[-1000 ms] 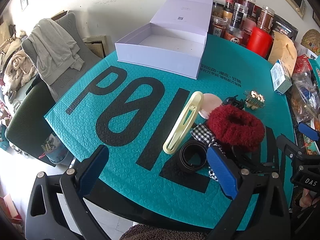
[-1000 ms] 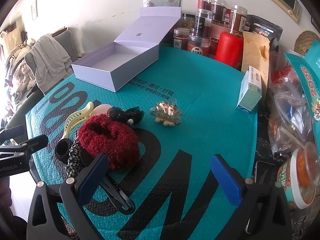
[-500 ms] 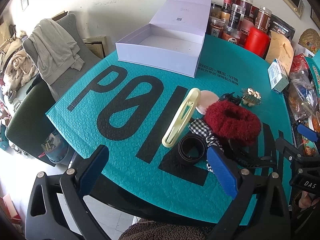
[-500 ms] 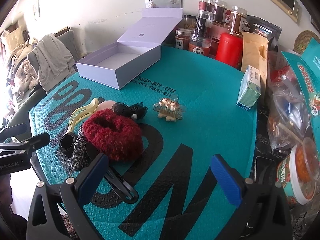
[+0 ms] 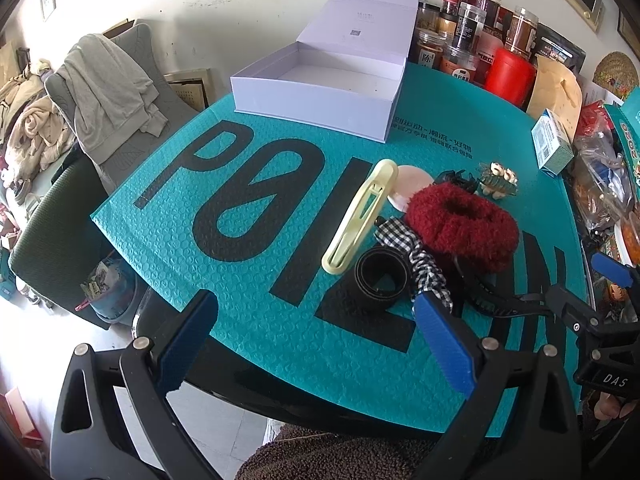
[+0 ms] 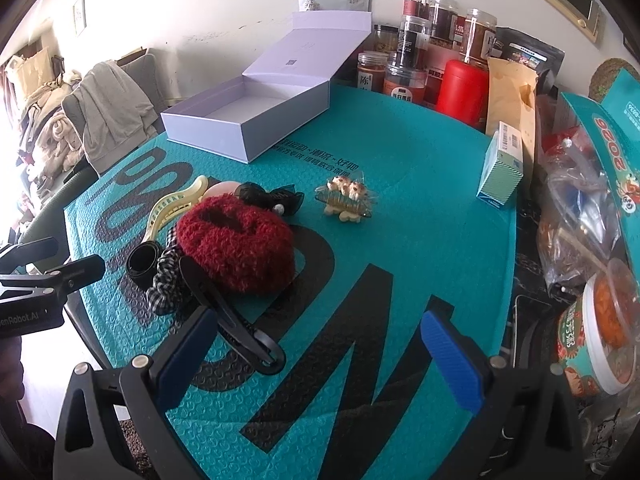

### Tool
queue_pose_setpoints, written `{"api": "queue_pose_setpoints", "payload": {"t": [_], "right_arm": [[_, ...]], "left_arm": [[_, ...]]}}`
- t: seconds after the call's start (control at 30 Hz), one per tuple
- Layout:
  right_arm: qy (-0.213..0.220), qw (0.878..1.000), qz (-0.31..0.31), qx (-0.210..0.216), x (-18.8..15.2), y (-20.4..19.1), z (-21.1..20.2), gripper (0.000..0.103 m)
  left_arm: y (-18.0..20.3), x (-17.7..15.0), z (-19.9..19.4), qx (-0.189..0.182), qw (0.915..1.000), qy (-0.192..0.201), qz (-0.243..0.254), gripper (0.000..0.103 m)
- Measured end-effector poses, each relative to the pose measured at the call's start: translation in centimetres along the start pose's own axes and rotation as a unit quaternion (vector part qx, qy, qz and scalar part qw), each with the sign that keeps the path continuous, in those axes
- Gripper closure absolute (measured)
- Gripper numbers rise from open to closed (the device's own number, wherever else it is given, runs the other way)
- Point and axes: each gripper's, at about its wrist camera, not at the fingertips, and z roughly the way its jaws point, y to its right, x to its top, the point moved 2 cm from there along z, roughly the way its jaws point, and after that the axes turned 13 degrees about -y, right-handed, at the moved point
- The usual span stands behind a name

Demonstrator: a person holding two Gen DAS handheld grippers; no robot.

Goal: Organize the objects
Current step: 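Move both grippers toward the pile of hair accessories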

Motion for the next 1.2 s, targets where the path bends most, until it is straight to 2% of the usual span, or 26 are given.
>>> {"api": "queue_pose_setpoints", "payload": {"t": [0.17,0.3,0.57,0.93,1.07,1.1,1.2], "right_arm": [[-0.005,1.000,-0.008,0.011,-0.4,-0.3,0.5,0.001],[-0.015,0.999,-0.018,0.022,-0.6,-0.7,1.3,0.005],[-0.038,0.998,-0.035,0.047,-0.4,-1.5,2.8,0.010],[-0.072,0.991,-0.074,0.082,0.1,-3.2,4.7,0.034],[-0.074,0.990,-0.085,0.082,0.2,-3.5,4.9,0.050],[-0.074,0.990,-0.086,0.085,0.2,-3.6,4.8,0.055],[-0.074,0.989,-0.092,0.090,0.3,-3.7,4.9,0.062]], "left_arm": [[0.3,-0.1,0.6,-0.009,0.9999,-0.005,0.006,0.004],[0.6,0.1,1.5,-0.019,0.9996,-0.014,0.013,0.004],[0.8,0.9,3.5,-0.035,0.9986,-0.035,0.021,0.017],[1.4,2.0,5.9,-0.072,0.9953,-0.055,0.033,0.035],[2.0,2.3,6.4,-0.083,0.9940,-0.057,0.042,0.046],[2.2,2.4,6.5,-0.085,0.9937,-0.058,0.044,0.048],[2.5,2.5,6.7,-0.094,0.9927,-0.058,0.050,0.049]]}}
